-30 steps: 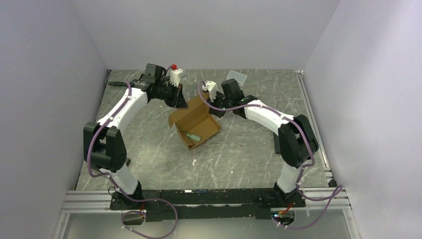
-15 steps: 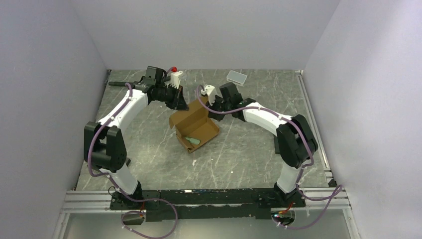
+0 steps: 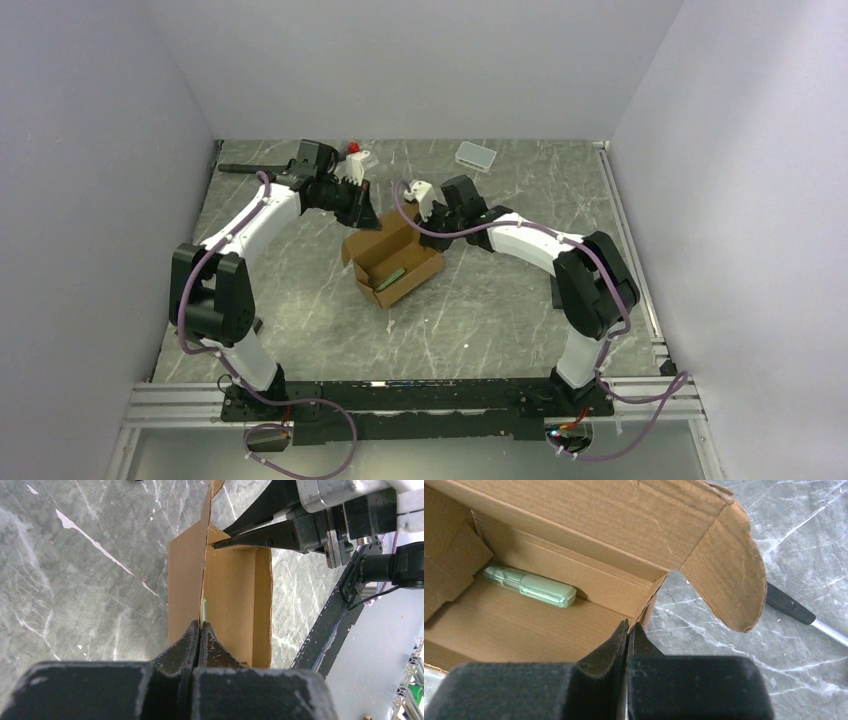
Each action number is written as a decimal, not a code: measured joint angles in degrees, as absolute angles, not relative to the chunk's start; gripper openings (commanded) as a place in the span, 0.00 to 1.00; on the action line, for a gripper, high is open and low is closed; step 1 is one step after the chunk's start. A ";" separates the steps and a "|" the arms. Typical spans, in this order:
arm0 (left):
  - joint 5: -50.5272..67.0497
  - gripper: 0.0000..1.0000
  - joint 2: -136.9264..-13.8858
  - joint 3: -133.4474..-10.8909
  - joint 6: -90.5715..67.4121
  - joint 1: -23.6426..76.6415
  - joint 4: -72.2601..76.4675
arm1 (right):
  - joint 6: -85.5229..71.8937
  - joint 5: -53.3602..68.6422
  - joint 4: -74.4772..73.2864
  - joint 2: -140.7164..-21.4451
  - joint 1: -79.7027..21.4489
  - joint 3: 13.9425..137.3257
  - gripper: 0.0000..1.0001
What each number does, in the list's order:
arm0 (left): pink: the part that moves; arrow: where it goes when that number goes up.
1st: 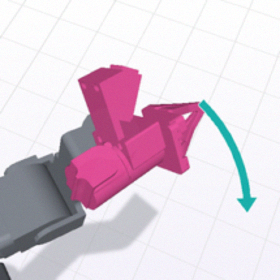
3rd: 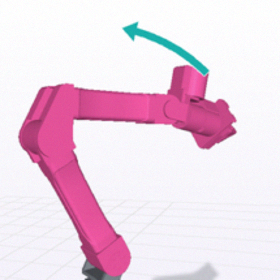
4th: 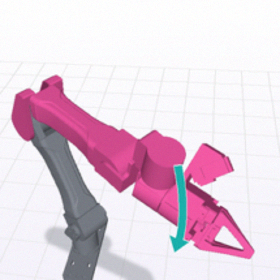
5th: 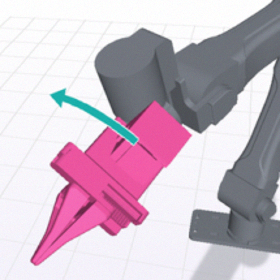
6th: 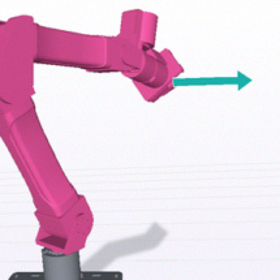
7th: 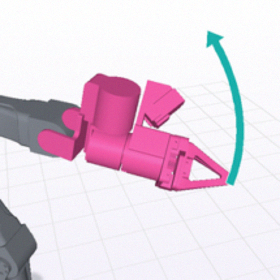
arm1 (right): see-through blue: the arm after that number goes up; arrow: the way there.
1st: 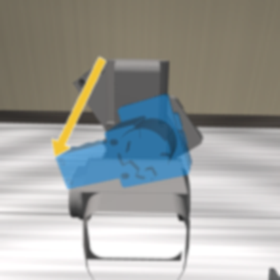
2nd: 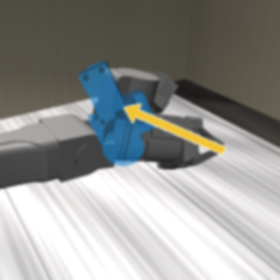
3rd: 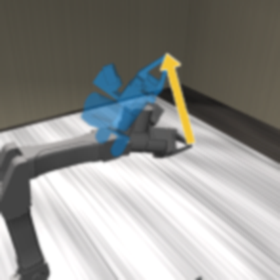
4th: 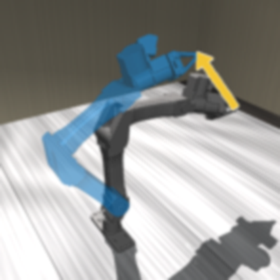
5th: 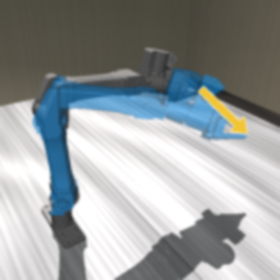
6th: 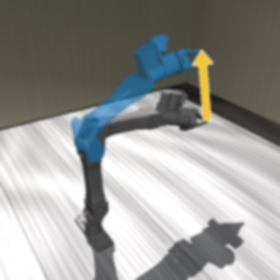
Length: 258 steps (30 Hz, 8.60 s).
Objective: Fold the paper box
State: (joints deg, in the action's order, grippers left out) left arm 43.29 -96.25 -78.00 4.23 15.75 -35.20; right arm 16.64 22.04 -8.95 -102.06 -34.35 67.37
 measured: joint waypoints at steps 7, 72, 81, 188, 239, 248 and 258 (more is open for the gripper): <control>43.29 0.00 -95.44 -77.01 3.42 16.58 -34.92 | 17.06 22.04 -9.89 -100.38 -34.46 66.19 0.22; 44.53 0.55 -96.49 -74.59 1.52 20.56 -34.98 | 49.91 12.58 8.60 -96.16 -45.41 51.48 0.15; 42.65 0.55 -96.82 -74.22 1.89 20.49 -35.38 | 48.95 29.95 -3.16 -93.95 -36.75 54.74 0.25; 22.65 0.71 -99.15 -55.90 -48.93 26.50 -15.27 | -28.40 40.93 -2.44 -100.53 -19.42 51.00 1.00; 31.92 0.52 -106.34 -68.05 -26.26 17.15 -24.95 | 6.37 39.53 -16.43 -88.92 -28.10 59.29 1.00; 21.71 0.80 -85.62 -59.68 -24.97 13.91 -19.88 | 49.76 48.90 -27.99 -82.46 -30.46 53.69 0.97; 25.58 0.84 -83.57 -50.72 -29.78 10.63 -14.09 | 60.34 35.27 -18.44 -86.32 -45.84 46.41 0.66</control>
State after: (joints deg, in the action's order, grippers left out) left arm 25.58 -83.57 -50.72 -29.78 10.63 -14.09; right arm 60.34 35.27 -18.44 -86.32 -45.84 46.41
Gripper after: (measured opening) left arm 0.868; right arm 0.725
